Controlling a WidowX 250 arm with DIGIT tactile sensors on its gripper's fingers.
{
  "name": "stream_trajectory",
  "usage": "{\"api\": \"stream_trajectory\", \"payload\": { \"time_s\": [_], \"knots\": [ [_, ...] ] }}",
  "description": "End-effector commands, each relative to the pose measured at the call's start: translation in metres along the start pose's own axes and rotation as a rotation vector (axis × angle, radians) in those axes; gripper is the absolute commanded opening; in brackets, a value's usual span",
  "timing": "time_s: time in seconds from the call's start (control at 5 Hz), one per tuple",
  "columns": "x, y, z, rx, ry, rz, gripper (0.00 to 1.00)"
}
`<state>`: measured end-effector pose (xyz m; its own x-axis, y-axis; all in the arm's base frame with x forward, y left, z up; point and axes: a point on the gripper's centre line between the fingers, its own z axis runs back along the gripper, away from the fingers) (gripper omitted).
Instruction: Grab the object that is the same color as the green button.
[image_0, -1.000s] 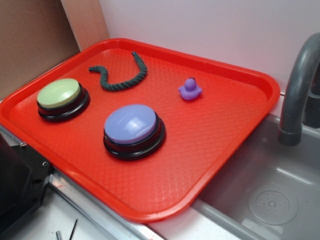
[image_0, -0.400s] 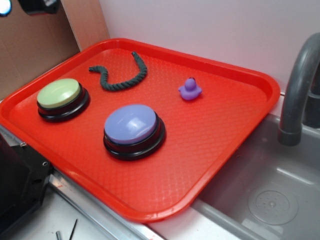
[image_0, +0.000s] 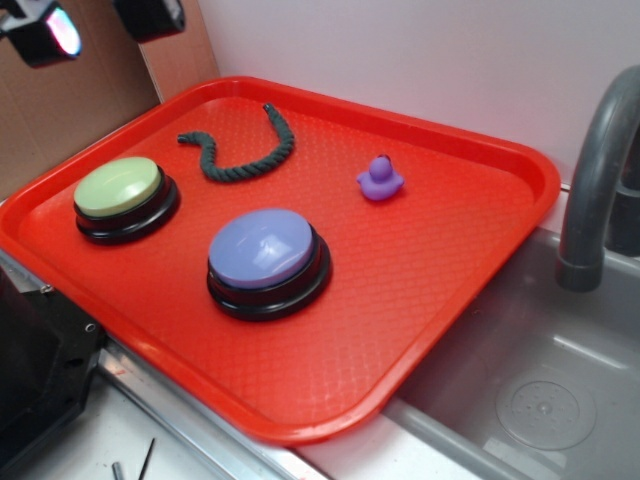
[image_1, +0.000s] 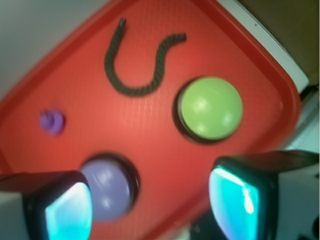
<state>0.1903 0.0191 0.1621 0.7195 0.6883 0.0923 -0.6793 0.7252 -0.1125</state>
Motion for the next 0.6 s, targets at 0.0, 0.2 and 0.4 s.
{"api": "stream_trajectory", "payload": {
  "time_s": [0.0, 0.2, 0.4],
  "knots": [
    [0.06, 0.0, -0.039, -0.018, -0.065, 0.092, 1.0],
    [0.078, 0.001, -0.059, 0.018, -0.071, 0.135, 1.0],
    [0.094, 0.005, -0.086, 0.035, -0.051, 0.157, 1.0]
  ]
}}
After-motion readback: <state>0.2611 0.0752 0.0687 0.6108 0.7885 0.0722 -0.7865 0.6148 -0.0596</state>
